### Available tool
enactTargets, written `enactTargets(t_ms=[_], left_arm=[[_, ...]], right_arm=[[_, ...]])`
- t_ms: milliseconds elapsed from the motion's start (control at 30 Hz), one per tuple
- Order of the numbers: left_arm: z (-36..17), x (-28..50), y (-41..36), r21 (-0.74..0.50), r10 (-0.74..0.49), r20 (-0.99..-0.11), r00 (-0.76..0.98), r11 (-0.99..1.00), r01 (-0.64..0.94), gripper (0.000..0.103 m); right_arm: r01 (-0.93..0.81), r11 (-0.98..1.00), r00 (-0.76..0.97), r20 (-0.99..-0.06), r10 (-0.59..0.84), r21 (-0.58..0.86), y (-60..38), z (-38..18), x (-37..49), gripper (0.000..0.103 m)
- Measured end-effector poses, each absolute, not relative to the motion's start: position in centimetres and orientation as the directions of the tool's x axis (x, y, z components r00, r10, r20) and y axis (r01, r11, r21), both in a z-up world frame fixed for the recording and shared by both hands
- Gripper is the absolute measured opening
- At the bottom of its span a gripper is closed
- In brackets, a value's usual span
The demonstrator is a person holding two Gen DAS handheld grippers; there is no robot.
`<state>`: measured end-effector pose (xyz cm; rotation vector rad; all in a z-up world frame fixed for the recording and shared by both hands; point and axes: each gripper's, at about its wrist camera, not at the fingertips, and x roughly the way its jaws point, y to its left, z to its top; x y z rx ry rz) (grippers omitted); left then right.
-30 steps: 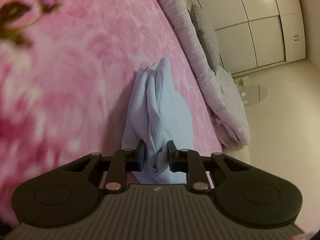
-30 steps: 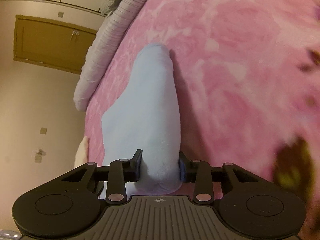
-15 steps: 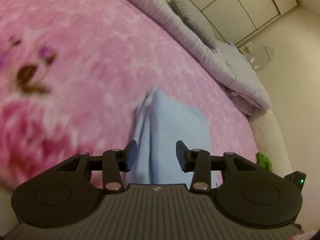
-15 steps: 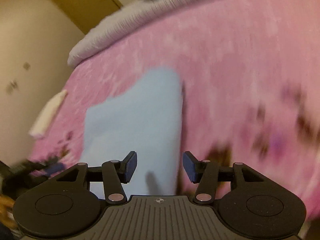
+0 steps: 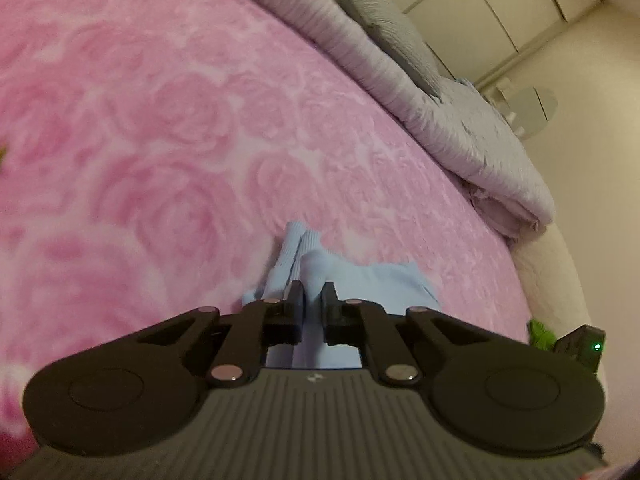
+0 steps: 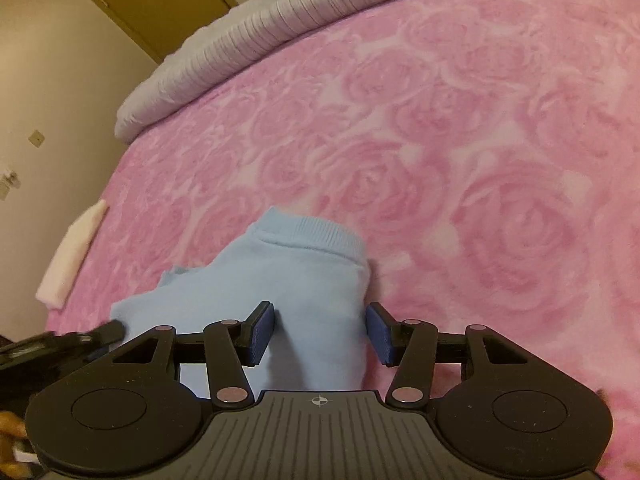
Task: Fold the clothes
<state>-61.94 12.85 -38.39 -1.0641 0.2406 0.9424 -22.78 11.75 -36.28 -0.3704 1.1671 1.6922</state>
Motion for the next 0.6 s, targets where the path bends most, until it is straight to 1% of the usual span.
enactTargets(t_ms=[33, 67, 133, 200, 233, 300, 333, 400, 433, 467, 600], left_arm=[[-38.1, -61.8, 12.7, -0.628, 0.549, -0.574, 0.608, 0.182, -0.757, 0.005], [-37.9, -61.6, 12.6, -0.611, 0.556, -0.565, 0.609, 0.214, -0.762, 0.005], [-38.3, -61.5, 12.5, -0.579, 0.561, -0.568, 0.602, 0.247, -0.777, 0.005], [-39.9, -61.8, 13.0, -0.573, 0.548, -0.599, 0.583, 0.215, -0.791, 0.006], [-41.0, -62.2, 13.2, -0.591, 0.539, -0.607, 0.584, 0.184, -0.785, 0.006], [-41.6, -63.0, 13.1, -0.649, 0.54, -0.585, 0.605, 0.135, -0.749, 0.006], [-41.1, -63.1, 12.8, -0.65, 0.553, -0.57, 0.608, 0.149, -0.746, 0.005], [-39.3, -62.7, 12.1, -0.62, 0.581, -0.543, 0.606, 0.209, -0.756, 0.005], [-38.9, -62.7, 12.0, -0.619, 0.584, -0.536, 0.609, 0.218, -0.754, 0.005], [-38.7, -62.9, 12.1, -0.619, 0.585, -0.537, 0.608, 0.216, -0.755, 0.005], [-40.0, -63.4, 12.4, -0.583, 0.585, -0.585, 0.562, 0.178, -0.792, 0.005]], right_arm=[[-0.854, -0.032, -0.446, -0.699, 0.56, 0.52, 12.2, -36.4, -22.8, 0.051], [-0.862, -0.046, -0.436, -0.692, 0.576, 0.505, 11.9, -36.3, -22.9, 0.04], [-0.876, -0.071, -0.419, -0.679, 0.602, 0.478, 11.3, -35.9, -23.0, 0.035], [-0.876, -0.067, -0.416, -0.677, 0.607, 0.478, 11.2, -36.4, -22.8, 0.035], [-0.875, -0.059, -0.416, -0.684, 0.6, 0.48, 11.4, -36.9, -22.8, 0.035], [-0.875, -0.055, -0.418, -0.692, 0.588, 0.481, 11.6, -37.4, -22.8, 0.036], [-0.877, -0.062, -0.417, -0.691, 0.591, 0.476, 11.7, -37.0, -22.9, 0.036], [-0.881, -0.075, -0.415, -0.687, 0.596, 0.467, 11.7, -36.3, -23.2, 0.036], [-0.88, -0.085, -0.42, -0.684, 0.597, 0.467, 11.8, -36.1, -23.2, 0.04], [-0.88, -0.091, -0.422, -0.682, 0.598, 0.466, 11.9, -35.9, -23.2, 0.04], [-0.87, -0.066, -0.419, -0.661, 0.623, 0.489, 12.5, -36.1, -22.9, 0.04]])
